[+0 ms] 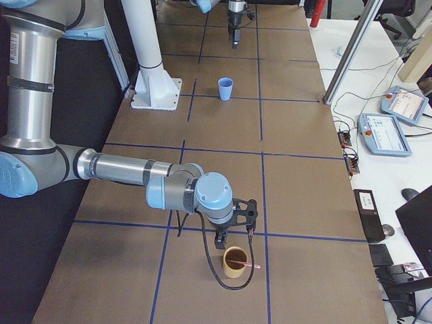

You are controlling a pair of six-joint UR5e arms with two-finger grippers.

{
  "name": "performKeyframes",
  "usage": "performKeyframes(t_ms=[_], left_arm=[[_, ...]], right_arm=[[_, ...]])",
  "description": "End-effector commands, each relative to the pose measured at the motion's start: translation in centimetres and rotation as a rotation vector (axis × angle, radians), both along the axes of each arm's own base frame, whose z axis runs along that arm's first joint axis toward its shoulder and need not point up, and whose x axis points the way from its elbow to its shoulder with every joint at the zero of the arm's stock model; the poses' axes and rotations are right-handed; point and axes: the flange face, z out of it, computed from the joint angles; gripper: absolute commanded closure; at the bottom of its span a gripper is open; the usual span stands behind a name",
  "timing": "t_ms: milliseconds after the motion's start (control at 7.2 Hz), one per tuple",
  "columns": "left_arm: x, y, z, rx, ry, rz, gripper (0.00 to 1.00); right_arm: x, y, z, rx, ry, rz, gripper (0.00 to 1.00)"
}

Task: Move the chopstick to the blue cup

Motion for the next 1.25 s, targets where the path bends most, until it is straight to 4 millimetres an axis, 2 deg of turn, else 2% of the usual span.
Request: performKeyframes(t_ms=[0,139,417,556,694,1111], left_arm=[[-6.9,0.0,1.5,0.036,-0.038,0.0,0.0],[-9.4,0.3,2.4,0.069,-0.08,0.024,0.0],[-13.5,0.6,5.0,0.114,-0.117,0.032,0.0],[-14.1,0.9,5.0,0.118,-0.117,0.025,0.0],[-14.3,0.8,5.2,0.11,-0.122,0.022,0.0],[-14.2,0.6,5.3,0.104,-0.126,0.024,0.0]], right_arm=[[0.3,-0.3,0.2,0.006,0.011,0.009,0.0],[0.7,-0.7,0.7,0.031,0.064,0.011,0.0],[1.3,-4.6,1.9,0.059,0.074,0.035,0.0],[1.6,-6.2,2.4,0.045,0.074,0.04,0.0],[1.7,-6.8,2.5,0.045,0.077,0.04,0.0],[1.8,-5.8,8.2,0.008,0.121,0.053,0.0]])
